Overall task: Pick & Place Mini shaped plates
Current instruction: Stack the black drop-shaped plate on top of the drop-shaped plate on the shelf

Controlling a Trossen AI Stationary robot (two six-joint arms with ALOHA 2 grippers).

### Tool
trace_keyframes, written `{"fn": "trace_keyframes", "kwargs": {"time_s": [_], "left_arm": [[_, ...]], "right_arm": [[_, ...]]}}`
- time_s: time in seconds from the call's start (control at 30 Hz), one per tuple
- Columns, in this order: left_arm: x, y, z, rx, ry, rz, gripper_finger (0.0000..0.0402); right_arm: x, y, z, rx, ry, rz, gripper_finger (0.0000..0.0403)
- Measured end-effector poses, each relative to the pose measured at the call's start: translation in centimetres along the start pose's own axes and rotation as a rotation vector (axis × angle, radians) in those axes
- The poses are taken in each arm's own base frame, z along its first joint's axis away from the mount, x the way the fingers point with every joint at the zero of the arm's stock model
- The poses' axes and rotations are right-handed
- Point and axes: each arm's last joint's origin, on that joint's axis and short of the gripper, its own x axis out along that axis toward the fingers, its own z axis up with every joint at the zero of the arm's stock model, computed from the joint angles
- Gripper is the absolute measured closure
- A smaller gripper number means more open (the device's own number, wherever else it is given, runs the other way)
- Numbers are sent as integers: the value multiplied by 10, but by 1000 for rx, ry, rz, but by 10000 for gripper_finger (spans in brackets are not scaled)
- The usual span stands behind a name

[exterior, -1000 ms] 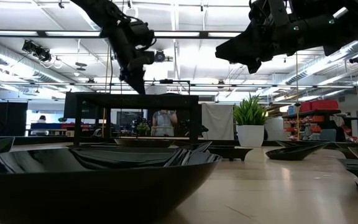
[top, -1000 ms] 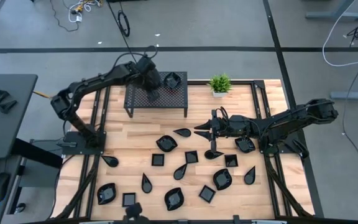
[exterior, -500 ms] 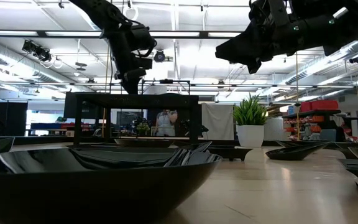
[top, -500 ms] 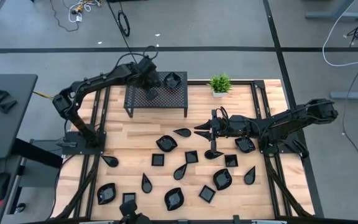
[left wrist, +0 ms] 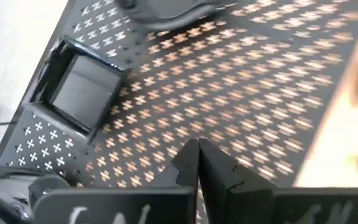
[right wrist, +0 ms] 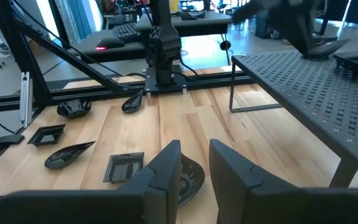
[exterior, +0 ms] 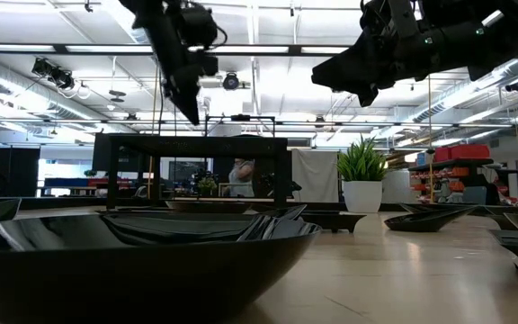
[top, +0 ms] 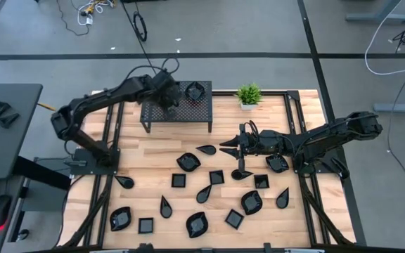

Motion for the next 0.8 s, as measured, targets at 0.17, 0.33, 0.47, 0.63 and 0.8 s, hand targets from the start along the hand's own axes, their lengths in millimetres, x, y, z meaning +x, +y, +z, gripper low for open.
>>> {"fn": "trace_keyframes", "kwargs": {"time_s": [0.17, 0.33, 0.47, 0.63, 0.8], "left_arm": [[-26, -13, -7, 35, -59, -56, 387], [-28, -35, -32, 39, -173, -126, 397], [-22, -64, -57, -10, -315, -225, 394], [-12, -112, -82, -50, -531, -397, 390], [-8, -151, -99, -43, -734, -543, 389]], "right_arm": [[0, 0, 0, 1, 0, 0, 317], [0, 0, 0, 6, 0, 0, 317], [0, 0, 1, 11, -7, 8, 317], [0, 1, 6, 114, -56, 35, 317], [7, 2, 7, 138, 118, -27, 313]]}}
